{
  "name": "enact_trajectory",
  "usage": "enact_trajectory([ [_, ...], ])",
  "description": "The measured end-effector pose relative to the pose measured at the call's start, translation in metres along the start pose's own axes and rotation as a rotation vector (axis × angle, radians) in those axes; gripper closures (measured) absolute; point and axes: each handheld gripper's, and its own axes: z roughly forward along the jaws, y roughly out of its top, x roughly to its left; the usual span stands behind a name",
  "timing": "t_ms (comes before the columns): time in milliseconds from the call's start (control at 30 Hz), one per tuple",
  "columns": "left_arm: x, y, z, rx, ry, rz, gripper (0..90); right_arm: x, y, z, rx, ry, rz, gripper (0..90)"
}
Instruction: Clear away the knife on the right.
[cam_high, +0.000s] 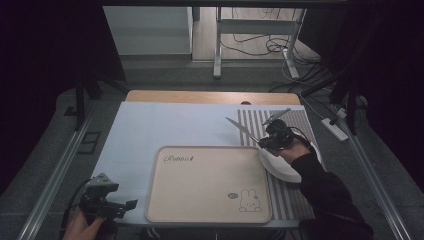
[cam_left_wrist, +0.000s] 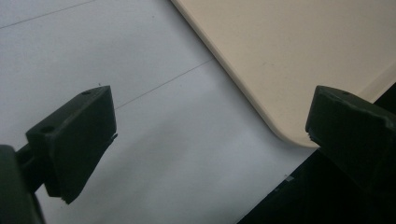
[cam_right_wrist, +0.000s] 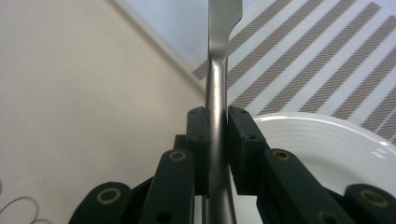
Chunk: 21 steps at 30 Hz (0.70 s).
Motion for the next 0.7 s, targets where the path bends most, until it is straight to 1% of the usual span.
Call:
enact_trajectory([
  [167, 0.0, 0.0, 0.0, 0.001, 0.001, 0.001, 2.8, 0.018, -0.005, 0.0, 0.001, 0.01, -0.024, 80.4],
  [367, 0.0, 0.0, 0.0, 0.002, 0.001, 0.001, 2.8, 0.038, -0.013, 0.002, 0.007, 0.035, -0.048, 80.4],
  [467, 0.0, 0.0, 0.0, 0.004, 0.002, 0.003, 2.8, 0.049, -0.017, 0.004, 0.012, 0.049, -0.049, 80.4],
  [600, 0.0, 0.0, 0.0, 0.004, 0.002, 0.003, 2.8, 0.064, -0.024, 0.007, 0.017, 0.072, -0.064, 80.4],
  [700, 0.0, 0.0, 0.0, 0.003, 0.002, 0.004, 2.8, 0.074, -0.029, 0.01, 0.022, 0.08, -0.073, 80.3],
])
